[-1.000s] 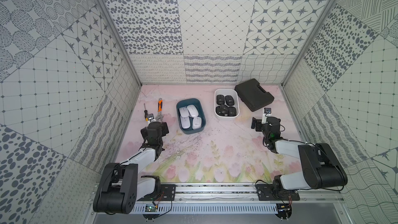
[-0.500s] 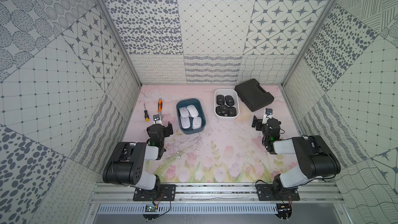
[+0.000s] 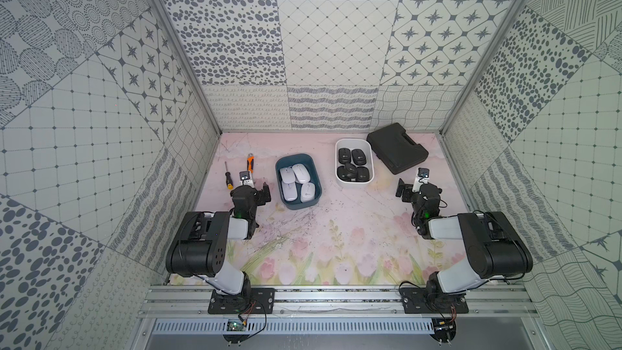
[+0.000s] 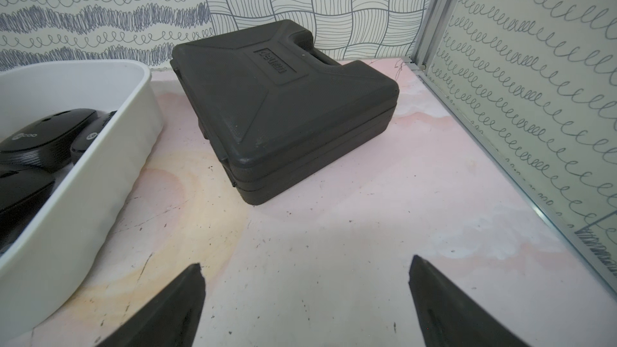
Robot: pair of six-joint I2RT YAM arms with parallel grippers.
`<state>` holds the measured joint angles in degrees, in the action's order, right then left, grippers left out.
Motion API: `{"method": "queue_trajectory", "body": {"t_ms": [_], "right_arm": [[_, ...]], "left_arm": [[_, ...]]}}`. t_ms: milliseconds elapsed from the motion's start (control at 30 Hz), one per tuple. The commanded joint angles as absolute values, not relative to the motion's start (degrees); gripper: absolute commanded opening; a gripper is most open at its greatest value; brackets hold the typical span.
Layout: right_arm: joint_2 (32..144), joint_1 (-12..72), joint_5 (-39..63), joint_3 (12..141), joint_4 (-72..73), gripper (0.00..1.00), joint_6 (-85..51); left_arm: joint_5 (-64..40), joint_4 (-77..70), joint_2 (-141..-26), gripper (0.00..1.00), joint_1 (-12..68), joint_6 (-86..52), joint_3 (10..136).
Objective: Place the mice by color into the storage box
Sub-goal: Reset both arms
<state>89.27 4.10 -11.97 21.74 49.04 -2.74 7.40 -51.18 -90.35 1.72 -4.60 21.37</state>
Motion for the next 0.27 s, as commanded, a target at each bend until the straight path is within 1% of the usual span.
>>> {"method": "queue_trajectory", "body": {"t_ms": [0, 233], "right_arm": [[88.86, 4.04, -13.22, 22.23, 50.32, 0.99, -3.81], [88.86, 4.04, -13.34, 22.24, 50.27, 0.99, -3.93]], "left_arm": [[5.99, -52.48, -90.31, 0.99, 1.48, -5.2, 21.87], [6.06, -52.86, -90.42, 0.99, 1.44, -5.07, 21.79]]}}
